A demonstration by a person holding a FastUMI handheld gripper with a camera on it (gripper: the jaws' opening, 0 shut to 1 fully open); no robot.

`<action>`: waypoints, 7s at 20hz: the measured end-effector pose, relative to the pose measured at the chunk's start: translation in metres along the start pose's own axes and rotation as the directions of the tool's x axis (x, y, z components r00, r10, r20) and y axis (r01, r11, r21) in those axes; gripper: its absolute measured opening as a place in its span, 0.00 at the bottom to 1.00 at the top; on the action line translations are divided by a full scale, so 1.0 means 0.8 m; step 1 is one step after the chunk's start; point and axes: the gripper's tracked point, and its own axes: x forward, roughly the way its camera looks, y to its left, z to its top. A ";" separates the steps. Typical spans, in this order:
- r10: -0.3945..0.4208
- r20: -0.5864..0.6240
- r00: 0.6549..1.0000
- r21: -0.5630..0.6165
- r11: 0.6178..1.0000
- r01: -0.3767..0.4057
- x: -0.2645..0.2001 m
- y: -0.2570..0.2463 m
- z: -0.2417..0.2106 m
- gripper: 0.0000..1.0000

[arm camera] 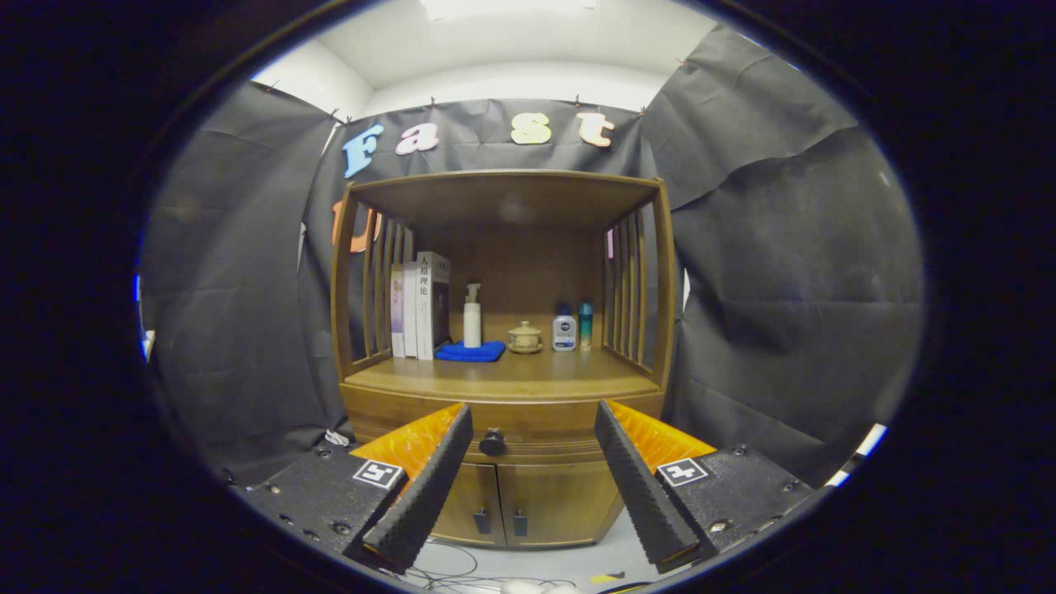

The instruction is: Pull open the drawer, take out the items inside it, and place them on the countertop above the cabinet.

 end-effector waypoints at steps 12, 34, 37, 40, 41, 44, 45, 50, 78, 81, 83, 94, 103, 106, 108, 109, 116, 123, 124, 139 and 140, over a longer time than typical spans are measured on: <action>0.036 -0.083 0.996 -0.053 0.998 -0.040 0.158 0.048 -0.117 0.97; 0.018 -0.224 0.974 0.038 0.999 -0.010 0.253 0.056 -0.200 0.44; 0.010 -0.233 0.972 0.018 1.000 -0.006 0.253 0.057 -0.200 0.39; 0.004 -0.258 0.966 0.021 1.000 0.001 0.250 0.057 -0.200 0.37; 0.001 -0.263 0.965 0.017 1.000 0.004 0.248 0.056 -0.201 0.36; 0.002 -0.275 0.961 0.010 1.000 0.001 0.227 0.056 -0.201 0.36; 0.003 -0.278 0.960 0.006 1.000 -0.001 0.213 0.055 -0.203 0.36; 0.004 -0.277 0.961 -0.001 1.000 -0.004 0.164 0.052 -0.204 0.36; 0.065 -0.340 0.938 0.037 0.998 -0.056 -0.023 0.046 -0.236 0.40; 0.045 -0.285 0.958 0.019 0.999 -0.042 -0.037 0.031 -0.211 0.57; 0.021 -0.241 0.970 0.005 1.000 -0.021 -0.050 0.016 -0.184 0.77; 0.014 -0.042 0.999 0.111 0.994 -0.010 -0.035 -0.027 0.024 0.99; 0.063 -0.113 0.992 0.053 0.997 -0.057 0.098 0.027 0.123 0.99; 0.107 -0.257 0.960 0.063 0.994 -0.094 0.142 0.063 0.097 0.99; 0.117 -0.372 0.921 0.074 0.993 -0.096 0.168 0.077 0.066 0.99; 0.114 -0.423 0.899 0.069 0.993 -0.093 0.179 0.083 0.048 0.99; 0.081 -0.753 0.654 0.055 0.997 -0.061 0.204 0.093 -0.085 0.99; 0.047 -0.905 0.424 0.045 0.999 -0.014 0.179 0.085 -0.171 0.90; 0.034 -0.916 0.399 0.039 0.999 0.006 0.177 0.082 -0.178 0.87; 0.058 -0.933 0.354 0.071 0.997 0.023 0.156 0.068 -0.165 0.19; 0.066 -0.930 0.362 0.078 0.997 0.017 0.153 0.069 -0.154 0.19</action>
